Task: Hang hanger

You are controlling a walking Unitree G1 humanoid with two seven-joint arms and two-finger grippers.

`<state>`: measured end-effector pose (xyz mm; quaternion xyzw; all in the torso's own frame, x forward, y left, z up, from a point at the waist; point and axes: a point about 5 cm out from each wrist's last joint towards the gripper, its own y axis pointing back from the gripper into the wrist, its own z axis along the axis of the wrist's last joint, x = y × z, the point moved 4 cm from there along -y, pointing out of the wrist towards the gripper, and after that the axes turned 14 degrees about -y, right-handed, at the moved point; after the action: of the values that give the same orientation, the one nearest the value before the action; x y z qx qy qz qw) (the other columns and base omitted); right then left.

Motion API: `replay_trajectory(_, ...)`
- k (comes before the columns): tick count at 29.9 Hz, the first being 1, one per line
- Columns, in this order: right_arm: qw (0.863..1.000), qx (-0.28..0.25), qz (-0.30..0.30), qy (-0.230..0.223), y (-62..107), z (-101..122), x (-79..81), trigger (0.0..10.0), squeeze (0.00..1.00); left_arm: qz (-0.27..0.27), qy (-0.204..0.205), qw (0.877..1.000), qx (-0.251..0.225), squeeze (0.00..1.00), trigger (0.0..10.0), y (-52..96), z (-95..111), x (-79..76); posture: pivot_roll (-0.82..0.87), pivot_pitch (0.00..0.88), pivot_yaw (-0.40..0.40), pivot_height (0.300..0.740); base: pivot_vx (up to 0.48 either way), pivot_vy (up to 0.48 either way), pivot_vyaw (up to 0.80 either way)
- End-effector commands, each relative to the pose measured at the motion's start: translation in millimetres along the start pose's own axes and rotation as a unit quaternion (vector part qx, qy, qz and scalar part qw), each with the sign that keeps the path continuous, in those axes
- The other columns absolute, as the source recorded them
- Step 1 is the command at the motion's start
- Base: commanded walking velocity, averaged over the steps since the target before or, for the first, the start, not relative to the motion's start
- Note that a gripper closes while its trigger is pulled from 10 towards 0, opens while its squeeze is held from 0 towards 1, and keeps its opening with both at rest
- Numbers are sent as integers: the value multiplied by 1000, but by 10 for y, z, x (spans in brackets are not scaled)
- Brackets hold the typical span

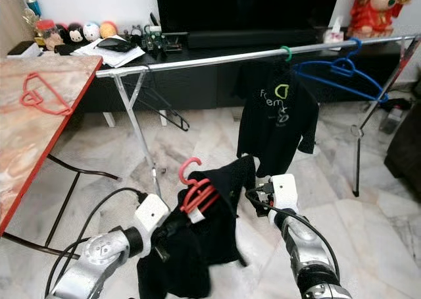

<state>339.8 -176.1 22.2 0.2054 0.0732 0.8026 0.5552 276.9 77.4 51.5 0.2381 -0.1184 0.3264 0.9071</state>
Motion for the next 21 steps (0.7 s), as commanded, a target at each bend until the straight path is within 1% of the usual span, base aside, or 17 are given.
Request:
replay_trajectory(1,999,12,24,36,27,35,10,10000,0,3,-19,1000,8,0,10000,-31,25,32,-17,0,-17,740,0,0,0)
replay_trajectory(3,995,33,63,75,61,7,78,10000,0,6,-25,999,21,0,10000,-37,-18,38,-21,0,-20,740,0,0,0)
replay_trajectory(5,990,49,102,89,98,-13,152,10000,0,7,-31,999,35,0,10000,-42,-57,45,-20,0,-22,740,0,0,0)
replay_trajectory(6,984,59,135,98,139,-11,207,10000,0,8,-35,998,46,0,10000,-49,-89,53,-22,0,-24,740,0,0,0)
replay_trajectory(8,979,69,162,100,191,15,239,10000,0,11,-33,998,61,0,10000,-58,-128,63,-22,0,-26,740,0,0,0)
replay_trajectory(10,977,75,174,100,213,19,251,10000,0,12,-31,997,67,0,10000,-61,-144,67,-23,0,-27,740,0,0,0)
replay_trajectory(11,973,84,187,107,241,8,265,10000,0,11,-28,997,71,0,10000,-66,-155,67,-31,0,-28,740,0,0,0)
replay_trajectory(12,965,104,212,115,305,-27,292,10000,0,13,-24,996,81,0,10000,-81,-179,69,-35,0,-32,740,0,0,0)
replay_trajectory(13,964,108,216,114,314,-37,297,10000,0,13,-23,996,82,0,10000,-84,-182,71,-35,0,-32,740,0,0,0)
replay_trajectory(15,958,118,235,113,354,-76,334,10000,0,16,-20,996,81,0,10000,-98,-178,77,-37,0,-37,740,0,0,0)
replay_trajectory(16,952,130,252,110,395,-117,385,10000,0,22,-13,997,77,0,10000,-124,-154,89,-38,0,-42,740,0,0,0)
replay_trajectory(17,950,136,259,108,411,-136,407,10000,0,22,-9,997,73,0,10000,-138,-135,90,-40,0,-44,740,0,0,0)
replay_trajectory(19,947,146,265,106,428,-168,429,10000,0,21,-3,998,66,0,10000,-170,-86,86,-40,0,-46,740,0,0,0)
replay_trajectory(21,948,147,262,108,424,-174,427,10000,0,20,0,998,64,0,10000,-180,-66,88,-41,0,-47,740,0,0,0)
